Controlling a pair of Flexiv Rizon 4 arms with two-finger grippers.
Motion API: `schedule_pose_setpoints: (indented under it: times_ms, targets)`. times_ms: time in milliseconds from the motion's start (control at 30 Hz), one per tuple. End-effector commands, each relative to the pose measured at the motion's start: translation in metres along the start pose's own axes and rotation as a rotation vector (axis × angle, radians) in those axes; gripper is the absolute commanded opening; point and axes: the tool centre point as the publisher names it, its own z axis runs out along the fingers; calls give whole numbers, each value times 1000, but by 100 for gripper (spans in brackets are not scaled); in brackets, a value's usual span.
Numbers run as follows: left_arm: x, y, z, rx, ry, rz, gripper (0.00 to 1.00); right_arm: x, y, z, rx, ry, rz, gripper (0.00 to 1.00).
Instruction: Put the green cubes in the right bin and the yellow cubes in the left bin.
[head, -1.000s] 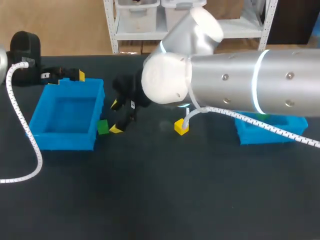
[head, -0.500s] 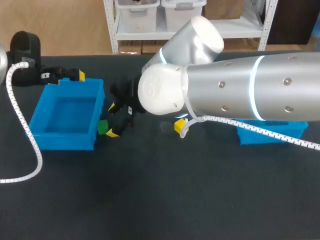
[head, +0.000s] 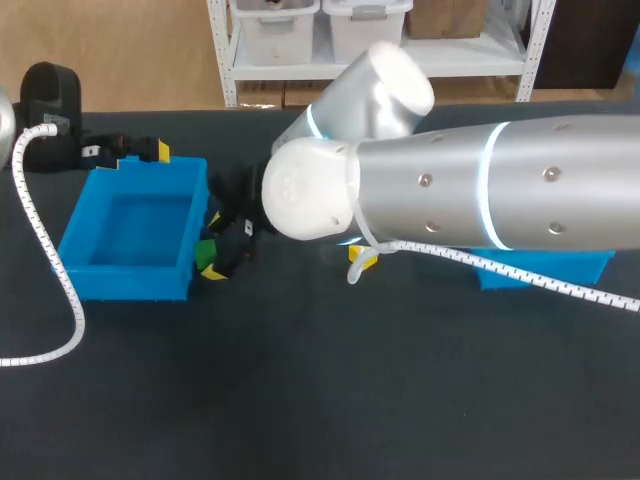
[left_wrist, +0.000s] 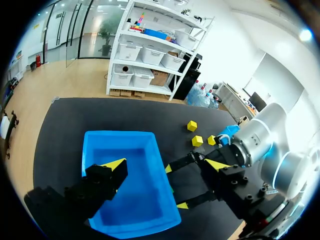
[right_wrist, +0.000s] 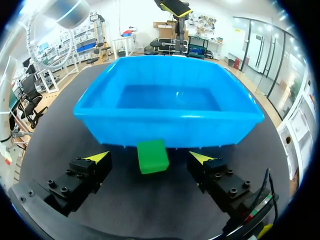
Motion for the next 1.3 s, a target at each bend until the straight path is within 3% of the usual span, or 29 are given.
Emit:
schedule_pose_setpoints:
  times_ms: [33, 100, 167, 467, 667, 967, 1300]
  targets:
    - [1, 1, 0, 7, -5, 2, 100, 0, -5, 7, -1, 4, 3, 40]
    - [1, 1, 0, 7, -5, 2, 100, 0, -6, 8, 1, 6, 6, 12]
    - [1, 1, 0, 7, -5, 2, 100, 1, -6, 10, -4, 3, 23, 0]
    - [1, 1, 0, 7, -5, 2, 100, 3, 0, 26, -10, -3, 46, 0]
    - [1, 1, 0, 7, -5, 2, 100, 4, -14, 4, 50, 11, 17, 0]
    - [1, 1, 0, 7, -5, 2, 100, 15, -43, -67, 182, 7, 17, 0]
    - [1, 1, 0, 7, -5, 2, 100, 33, -57, -185, 369, -15, 36, 0]
